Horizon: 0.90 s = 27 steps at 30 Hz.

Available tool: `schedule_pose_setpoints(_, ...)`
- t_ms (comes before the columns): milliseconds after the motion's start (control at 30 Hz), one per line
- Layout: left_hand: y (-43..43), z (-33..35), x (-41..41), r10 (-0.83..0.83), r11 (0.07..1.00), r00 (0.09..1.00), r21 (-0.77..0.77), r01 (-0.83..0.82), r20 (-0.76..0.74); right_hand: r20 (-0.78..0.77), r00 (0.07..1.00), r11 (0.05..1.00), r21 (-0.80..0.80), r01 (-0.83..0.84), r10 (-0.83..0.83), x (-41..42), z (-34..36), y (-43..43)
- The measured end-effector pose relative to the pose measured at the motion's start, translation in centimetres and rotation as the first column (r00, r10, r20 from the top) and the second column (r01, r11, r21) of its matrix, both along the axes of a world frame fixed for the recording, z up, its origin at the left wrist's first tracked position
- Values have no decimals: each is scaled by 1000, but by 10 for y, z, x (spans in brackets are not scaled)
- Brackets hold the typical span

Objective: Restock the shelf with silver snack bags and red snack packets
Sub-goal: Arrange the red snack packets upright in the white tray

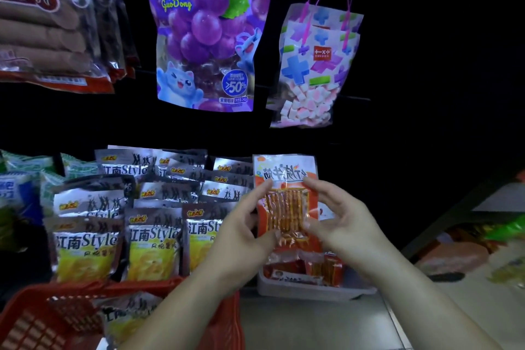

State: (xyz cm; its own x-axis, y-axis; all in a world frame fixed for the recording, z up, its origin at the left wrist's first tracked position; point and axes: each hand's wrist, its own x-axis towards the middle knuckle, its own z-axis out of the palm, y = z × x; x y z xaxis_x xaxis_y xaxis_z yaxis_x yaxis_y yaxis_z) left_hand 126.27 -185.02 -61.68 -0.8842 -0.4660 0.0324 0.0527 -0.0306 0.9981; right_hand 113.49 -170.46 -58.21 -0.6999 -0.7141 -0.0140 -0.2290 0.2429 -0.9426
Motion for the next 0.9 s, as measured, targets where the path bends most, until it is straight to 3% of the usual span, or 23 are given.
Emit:
schedule_pose_setpoints(100, 1, -2, -1, 23, 998, 1000, 51, -23, 4, 67, 990, 991, 44, -125, 122, 3, 1, 2)
schedule_pose_setpoints(267, 6, -1, 1, 55, 998, 998, 37, -55, -17, 27, 998, 995, 78, -63, 61, 1, -5, -1)
schedule_pose_setpoints(367, 7, -4, -2, 95, 995, 995, 18, -95, -10, -183, 981, 984, 176, -31, 64, -2, -13, -1)
schedule_pose_setpoints(433, 7, -9, -5, 118, 993, 993, -2, -118, -24, -363, 932, 977, 197, 83, -7, -4, -15, -3)
schedule_pose_setpoints(500, 8, -15, -6, 157, 969, 986, -182, -166, -61, -458, 880, 975, 101, 196, -129, -8, -16, -3)
schedule_pose_setpoints(567, 8, -17, -9, 164, 883, 975, -418, -213, -150, -297, 940, 986, -45, 161, -167, -2, -10, -6)
schedule_pose_setpoints(600, 12, -17, -10, 138, 843, 973, -493, -215, -187, -118, 983, 986, -110, 129, -142, 2, -8, -9)
schedule_pose_setpoints(667, 21, -17, -11, 65, 746, 974, -637, -192, -218, 161, 983, 973, -195, 119, -88, 8, -6, -14)
schedule_pose_setpoints(733, 32, -19, -10, -49, 689, 976, -715, -121, -212, 214, 965, 959, -206, 194, -149, 7, -9, -17)
schedule_pose_setpoints(800, 36, -23, -11, -131, 792, 977, -610, 1, -168, 183, 943, 938, -161, 308, -278, 0, -13, -15)
schedule_pose_setpoints(900, 17, -42, -21, 40, 944, 996, -324, -65, -84, 190, 921, 921, -132, 367, -340, -14, -18, -4)
